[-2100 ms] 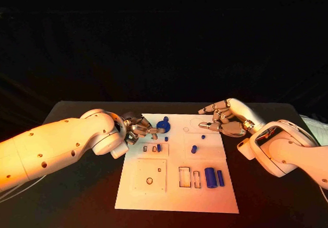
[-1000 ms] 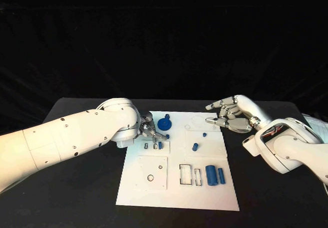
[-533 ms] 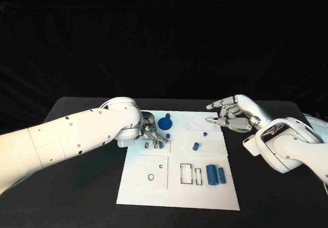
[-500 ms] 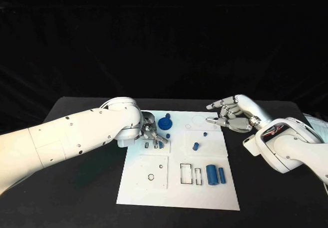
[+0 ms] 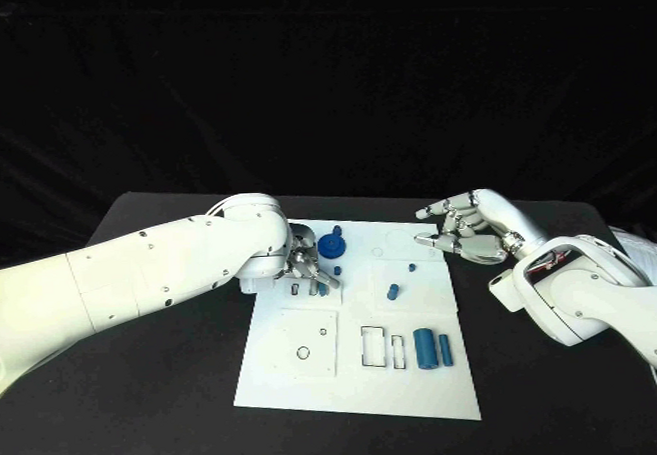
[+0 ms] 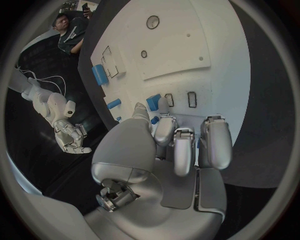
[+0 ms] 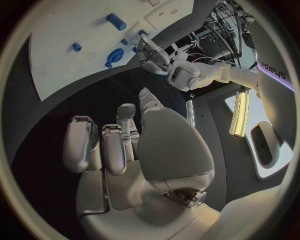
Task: Assemble the parts on the task board
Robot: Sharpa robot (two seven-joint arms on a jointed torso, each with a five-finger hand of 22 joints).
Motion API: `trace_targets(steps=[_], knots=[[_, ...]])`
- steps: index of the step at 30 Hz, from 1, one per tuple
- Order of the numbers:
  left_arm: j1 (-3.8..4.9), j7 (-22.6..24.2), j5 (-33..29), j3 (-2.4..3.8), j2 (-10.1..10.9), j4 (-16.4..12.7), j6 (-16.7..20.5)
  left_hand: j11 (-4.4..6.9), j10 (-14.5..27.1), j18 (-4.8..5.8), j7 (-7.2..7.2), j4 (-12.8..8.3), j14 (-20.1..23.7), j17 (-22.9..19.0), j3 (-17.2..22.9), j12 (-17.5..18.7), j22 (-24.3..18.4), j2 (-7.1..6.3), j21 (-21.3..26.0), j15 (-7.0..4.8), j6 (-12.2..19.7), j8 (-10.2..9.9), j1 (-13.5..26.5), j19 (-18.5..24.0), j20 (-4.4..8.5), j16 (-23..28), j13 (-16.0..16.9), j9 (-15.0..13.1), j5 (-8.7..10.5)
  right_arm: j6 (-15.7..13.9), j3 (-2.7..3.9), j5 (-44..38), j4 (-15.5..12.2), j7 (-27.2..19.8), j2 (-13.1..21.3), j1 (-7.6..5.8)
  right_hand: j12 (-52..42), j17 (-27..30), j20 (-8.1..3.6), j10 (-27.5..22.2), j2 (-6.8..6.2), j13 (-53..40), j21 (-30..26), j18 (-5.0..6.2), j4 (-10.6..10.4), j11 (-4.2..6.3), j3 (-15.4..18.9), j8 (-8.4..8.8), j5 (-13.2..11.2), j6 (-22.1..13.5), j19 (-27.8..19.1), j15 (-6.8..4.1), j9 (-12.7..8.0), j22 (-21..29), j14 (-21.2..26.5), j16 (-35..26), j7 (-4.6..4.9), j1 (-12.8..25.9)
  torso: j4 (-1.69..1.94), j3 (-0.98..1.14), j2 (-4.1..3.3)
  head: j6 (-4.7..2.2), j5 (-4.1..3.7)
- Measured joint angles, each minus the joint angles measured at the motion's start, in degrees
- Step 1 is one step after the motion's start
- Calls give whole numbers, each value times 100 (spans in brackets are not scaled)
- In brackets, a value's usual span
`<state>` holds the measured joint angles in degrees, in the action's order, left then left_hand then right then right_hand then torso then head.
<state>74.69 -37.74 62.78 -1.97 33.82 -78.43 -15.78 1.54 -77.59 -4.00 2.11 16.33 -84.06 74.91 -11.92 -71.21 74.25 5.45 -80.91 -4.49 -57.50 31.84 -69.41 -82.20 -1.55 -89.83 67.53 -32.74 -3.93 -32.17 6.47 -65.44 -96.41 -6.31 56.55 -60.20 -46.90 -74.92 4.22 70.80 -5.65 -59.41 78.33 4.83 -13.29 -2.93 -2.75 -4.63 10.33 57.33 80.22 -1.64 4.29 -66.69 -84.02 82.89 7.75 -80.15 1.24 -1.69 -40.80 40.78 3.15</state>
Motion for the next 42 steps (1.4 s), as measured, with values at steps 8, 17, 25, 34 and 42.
trace_targets(steps=[8, 17, 25, 34, 42], knots=[[-3, 0, -13, -13, -44, 32, 16, -10, 10, 0, -1, -30, 0, 0, 144, 0, 27, 110, 0, 0, 42, 28, -234, 0, 0, 0, 13, -119, 0, 39, 0, -2, 16, 32, -22, 0, 0, 1, 0, 0, 0, 2, 0, 0, 0, 0, 0, 0, 22, 0, 0, 0, 0, 2, 0, -31, 0, 0, 0, -1, 0, 10, -9], [-3, 0, -48, -22, -57, 63, 28, 9, -9, 0, -20, -115, 21, 4, 425, 0, 58, 132, -24, -20, 104, 28, -561, 0, 0, 0, 35, -221, 0, 98, -2, -16, 43, 83, -60, 17, 0, 1, 0, 0, 38, 16, -24, 0, -15, 0, 14, 0, 88, 0, 0, 0, 0, 19, 0, -34, 0, 38, 3, 0, 0, 23, -10], [20, 8, -78, -19, -59, 67, -2, 66, 47, 0, -52, -434, 17, 4, 1032, 69, 67, 71, -24, -84, 239, -20, -1099, -22, 23, 0, 42, -258, -36, 144, -2, -31, 53, 111, -73, 25, 0, 1, 0, 0, 38, 16, -24, 0, -14, 0, 14, 0, 120, 0, 0, 0, 0, 19, 0, -58, 0, 38, 0, 0, 1, 36, -5], [13, 15, -104, -29, -1, 19, -42, 39, 62, 0, 22, 264, 2, 3, 2699, 296, 66, -841, -24, -80, 324, -181, -1341, 23, 21, 0, -113, -360, -146, 176, -3, -41, 56, 131, -79, 33, 0, 2, 0, 0, 37, 21, -24, 0, -31, 0, 30, 0, 120, 0, 0, 0, 0, 18, 0, -66, 0, 37, 0, 1, 0, 54, -36], [-5, 23, -162, -29, 147, -154, 46, 19, 42, 0, 33, 233, 5, 3, 3554, 264, 66, -1371, 1, -70, 312, -126, -934, 23, 21, 0, -109, -570, -146, 188, -3, -42, 56, 134, -84, 37, 0, 2, 0, 0, 37, 31, -24, 0, -31, 0, 30, 0, 154, 0, 0, 0, 0, 18, 0, -66, 0, 37, 7, 3, 0, 69, -38]])
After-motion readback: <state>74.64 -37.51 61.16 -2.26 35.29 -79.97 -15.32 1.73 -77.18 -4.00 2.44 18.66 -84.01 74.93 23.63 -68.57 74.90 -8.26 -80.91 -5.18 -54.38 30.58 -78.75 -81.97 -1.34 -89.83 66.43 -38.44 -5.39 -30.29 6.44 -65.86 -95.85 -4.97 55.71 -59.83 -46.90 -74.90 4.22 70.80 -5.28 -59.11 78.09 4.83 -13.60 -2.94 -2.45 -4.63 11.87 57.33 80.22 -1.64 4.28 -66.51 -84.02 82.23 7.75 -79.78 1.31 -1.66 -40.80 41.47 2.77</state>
